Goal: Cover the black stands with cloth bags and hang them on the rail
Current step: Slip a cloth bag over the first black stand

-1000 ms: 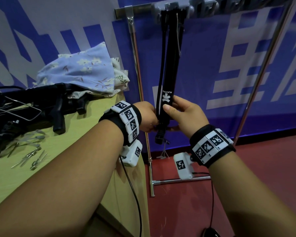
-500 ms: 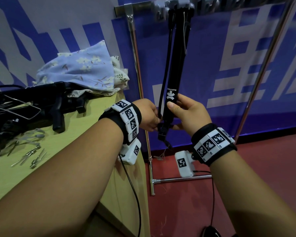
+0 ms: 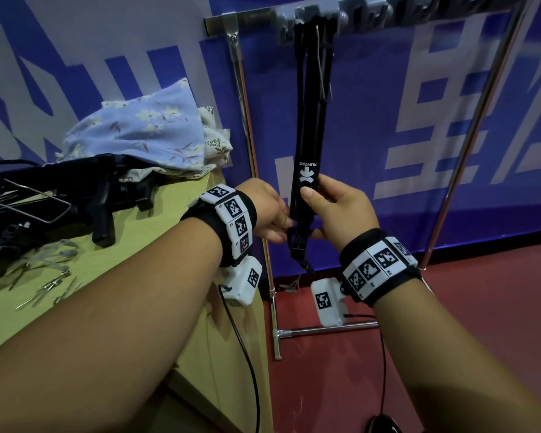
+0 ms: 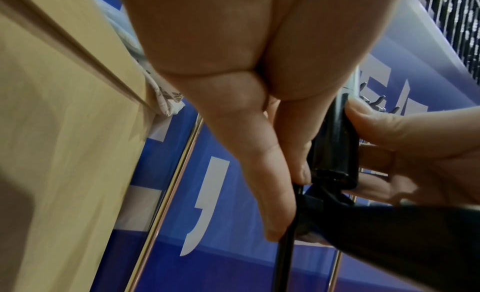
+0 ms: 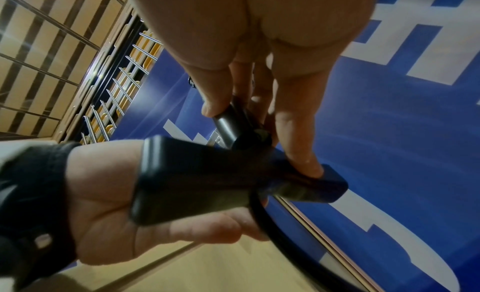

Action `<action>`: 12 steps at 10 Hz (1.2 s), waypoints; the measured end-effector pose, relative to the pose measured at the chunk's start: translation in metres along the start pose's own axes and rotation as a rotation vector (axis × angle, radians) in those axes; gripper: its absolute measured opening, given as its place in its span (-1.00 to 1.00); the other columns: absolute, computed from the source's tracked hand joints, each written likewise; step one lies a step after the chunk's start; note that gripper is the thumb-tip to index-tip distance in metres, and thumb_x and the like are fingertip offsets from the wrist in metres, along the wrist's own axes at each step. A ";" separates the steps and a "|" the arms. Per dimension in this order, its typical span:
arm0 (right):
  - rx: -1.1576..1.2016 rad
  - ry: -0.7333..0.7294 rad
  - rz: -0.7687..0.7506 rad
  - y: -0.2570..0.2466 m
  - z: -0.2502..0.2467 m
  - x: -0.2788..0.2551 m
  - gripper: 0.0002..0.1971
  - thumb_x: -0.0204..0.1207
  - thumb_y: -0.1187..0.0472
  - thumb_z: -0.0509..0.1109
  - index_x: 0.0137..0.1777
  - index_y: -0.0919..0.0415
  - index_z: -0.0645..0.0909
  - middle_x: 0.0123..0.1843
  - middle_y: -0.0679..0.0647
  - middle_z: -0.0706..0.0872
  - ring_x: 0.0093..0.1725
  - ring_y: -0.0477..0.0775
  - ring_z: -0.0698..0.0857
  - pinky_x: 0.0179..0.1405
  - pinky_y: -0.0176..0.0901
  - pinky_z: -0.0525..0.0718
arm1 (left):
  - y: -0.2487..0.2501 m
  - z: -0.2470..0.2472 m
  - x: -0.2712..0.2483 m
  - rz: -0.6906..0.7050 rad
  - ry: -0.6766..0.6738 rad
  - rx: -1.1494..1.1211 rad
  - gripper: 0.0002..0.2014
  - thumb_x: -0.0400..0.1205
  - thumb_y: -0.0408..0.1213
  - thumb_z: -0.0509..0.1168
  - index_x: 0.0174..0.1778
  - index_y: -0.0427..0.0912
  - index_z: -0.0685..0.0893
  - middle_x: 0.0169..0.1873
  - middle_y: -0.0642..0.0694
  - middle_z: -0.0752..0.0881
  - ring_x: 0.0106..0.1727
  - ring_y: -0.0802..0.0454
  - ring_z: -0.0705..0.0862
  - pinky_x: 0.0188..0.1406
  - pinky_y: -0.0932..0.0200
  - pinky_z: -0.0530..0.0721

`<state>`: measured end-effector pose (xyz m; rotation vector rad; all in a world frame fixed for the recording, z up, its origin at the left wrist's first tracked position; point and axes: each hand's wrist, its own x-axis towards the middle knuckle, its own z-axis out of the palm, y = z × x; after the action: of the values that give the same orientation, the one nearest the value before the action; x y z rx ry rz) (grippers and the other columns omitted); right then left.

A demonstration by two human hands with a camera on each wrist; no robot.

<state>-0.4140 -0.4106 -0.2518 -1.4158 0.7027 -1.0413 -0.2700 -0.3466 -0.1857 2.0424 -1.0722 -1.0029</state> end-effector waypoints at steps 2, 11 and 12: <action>-0.059 0.046 -0.018 0.009 0.004 0.002 -0.81 0.68 0.11 0.57 0.15 -0.27 0.85 0.04 -0.07 0.92 0.06 0.03 0.92 0.01 0.32 0.92 | -0.004 0.007 0.003 -0.029 0.062 -0.036 -0.92 0.63 -0.62 0.41 -0.03 -0.39 0.71 -0.27 -0.31 0.85 -0.15 -0.22 0.90 -0.03 -0.13 0.89; -0.094 -0.209 0.180 0.029 0.010 0.008 -0.28 0.62 0.56 0.40 0.70 -0.05 0.55 0.00 0.15 0.85 -0.16 -0.02 0.87 -0.12 -0.09 0.87 | -0.011 0.001 0.021 -0.045 -0.061 -0.177 -0.33 0.66 -0.75 -0.07 0.50 -0.07 0.61 -0.03 -0.41 0.73 -0.19 -0.26 0.75 0.10 -0.34 0.79; -0.057 -0.248 0.202 0.029 0.011 0.007 -0.44 0.61 0.47 0.40 0.45 -0.15 0.74 -0.09 0.32 0.86 -0.13 0.19 0.79 0.00 0.03 0.79 | -0.008 0.001 0.018 -0.044 -0.067 -0.256 -0.37 0.66 -0.77 -0.10 0.38 -0.12 0.64 -0.12 -0.37 0.78 -0.33 -0.20 0.81 -0.33 -0.14 0.86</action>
<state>-0.3970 -0.4162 -0.2783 -1.4593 0.6806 -0.6796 -0.2609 -0.3586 -0.1988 1.8433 -0.8849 -1.1739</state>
